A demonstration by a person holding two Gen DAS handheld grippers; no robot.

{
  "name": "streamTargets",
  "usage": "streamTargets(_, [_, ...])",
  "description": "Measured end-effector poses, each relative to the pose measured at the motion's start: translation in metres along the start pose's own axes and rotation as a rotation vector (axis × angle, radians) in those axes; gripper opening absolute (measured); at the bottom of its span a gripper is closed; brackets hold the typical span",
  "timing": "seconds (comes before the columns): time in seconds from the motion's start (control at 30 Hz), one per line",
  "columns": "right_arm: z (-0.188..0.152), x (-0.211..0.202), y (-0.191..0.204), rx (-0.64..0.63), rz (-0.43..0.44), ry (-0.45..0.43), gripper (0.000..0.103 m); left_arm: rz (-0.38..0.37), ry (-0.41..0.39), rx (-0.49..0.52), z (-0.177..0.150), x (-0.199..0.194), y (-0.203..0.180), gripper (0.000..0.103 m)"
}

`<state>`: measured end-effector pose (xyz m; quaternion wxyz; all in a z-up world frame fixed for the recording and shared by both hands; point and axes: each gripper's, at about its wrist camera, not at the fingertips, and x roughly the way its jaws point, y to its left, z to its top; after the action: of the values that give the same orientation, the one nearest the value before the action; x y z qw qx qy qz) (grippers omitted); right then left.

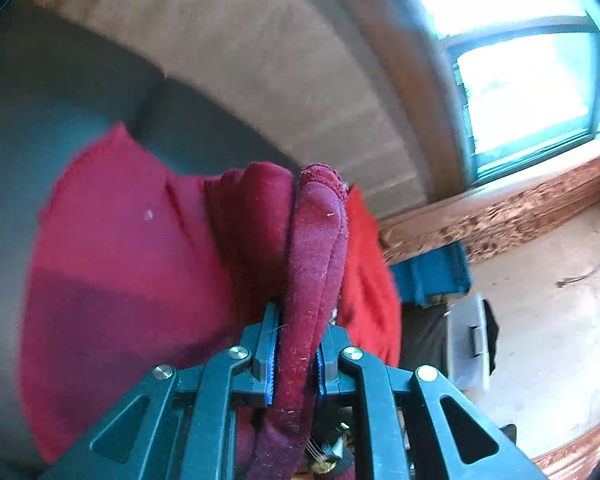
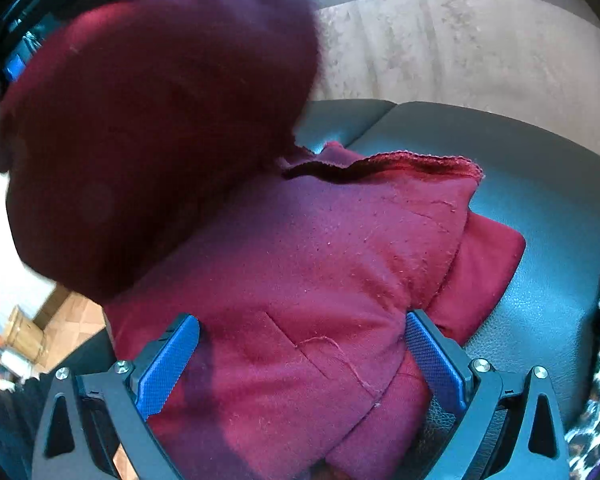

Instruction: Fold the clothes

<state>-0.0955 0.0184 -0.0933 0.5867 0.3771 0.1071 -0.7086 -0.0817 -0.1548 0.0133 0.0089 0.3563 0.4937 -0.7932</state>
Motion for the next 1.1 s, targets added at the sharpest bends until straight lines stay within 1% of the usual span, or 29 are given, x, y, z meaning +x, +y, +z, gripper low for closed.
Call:
streamTargets(0.1, [-0.003,-0.003,-0.002,0.016,0.024,-0.023,0.103,0.067,0.042,-0.007,-0.005,0.038,0.007,0.012])
streamTargets(0.17, [-0.003,-0.003,-0.005,0.022,0.035,-0.032,0.103,0.098,0.082,-0.018,-0.007,0.062,0.014,0.013])
streamTargets(0.23, [-0.006,-0.005,-0.006,0.026,0.043,-0.039,0.103,0.133,0.101,-0.03,-0.009,0.077,0.018,0.014])
streamTargets(0.37, [-0.008,-0.004,-0.002,0.004,0.024,-0.04,0.103,0.141,0.149,-0.073,-0.007,0.07,0.013,0.018])
streamTargets(0.43, [-0.008,-0.005,-0.002,0.009,0.033,-0.048,0.103,0.142,0.174,-0.096,-0.006,0.065,0.009,0.022])
streamTargets(0.53, [-0.009,-0.007,-0.007,0.036,0.06,-0.065,0.103,0.106,0.206,-0.056,-0.005,0.046,-0.015,0.028])
streamTargets(0.63, [-0.009,-0.011,-0.014,0.077,0.093,-0.076,0.103,0.003,0.245,-0.008,-0.005,0.029,-0.038,0.028])
streamTargets(0.7, [-0.007,-0.017,-0.016,0.108,0.085,-0.055,0.103,-0.057,0.215,0.019,0.001,0.011,-0.043,0.028])
streamTargets(0.73, [-0.008,-0.023,-0.014,0.109,0.068,-0.047,0.103,-0.065,0.184,0.035,0.004,0.004,-0.043,0.028])
streamTargets(0.83, [-0.014,-0.047,-0.013,0.11,0.03,-0.04,0.103,-0.005,0.065,0.052,0.018,-0.023,-0.016,0.028])
streamTargets(0.9, [-0.022,-0.07,-0.018,0.108,0.008,-0.044,0.103,0.061,-0.014,0.034,0.024,-0.041,0.016,0.028])
streamTargets(0.93, [-0.031,-0.083,-0.017,0.109,-0.003,-0.043,0.103,0.093,-0.048,0.021,0.024,-0.047,0.033,0.028])
streamTargets(1.0, [-0.041,-0.112,-0.009,0.118,-0.017,-0.041,0.103,0.147,-0.105,-0.005,0.023,-0.056,0.063,0.028])
streamTargets(1.07, [-0.041,-0.136,-0.001,0.103,0.002,-0.059,0.103,0.174,-0.145,-0.028,0.018,-0.06,0.089,0.027])
streamTargets(1.1, [-0.034,-0.143,0.007,0.081,0.037,-0.075,0.103,0.172,-0.156,-0.026,0.013,-0.06,0.095,0.027])
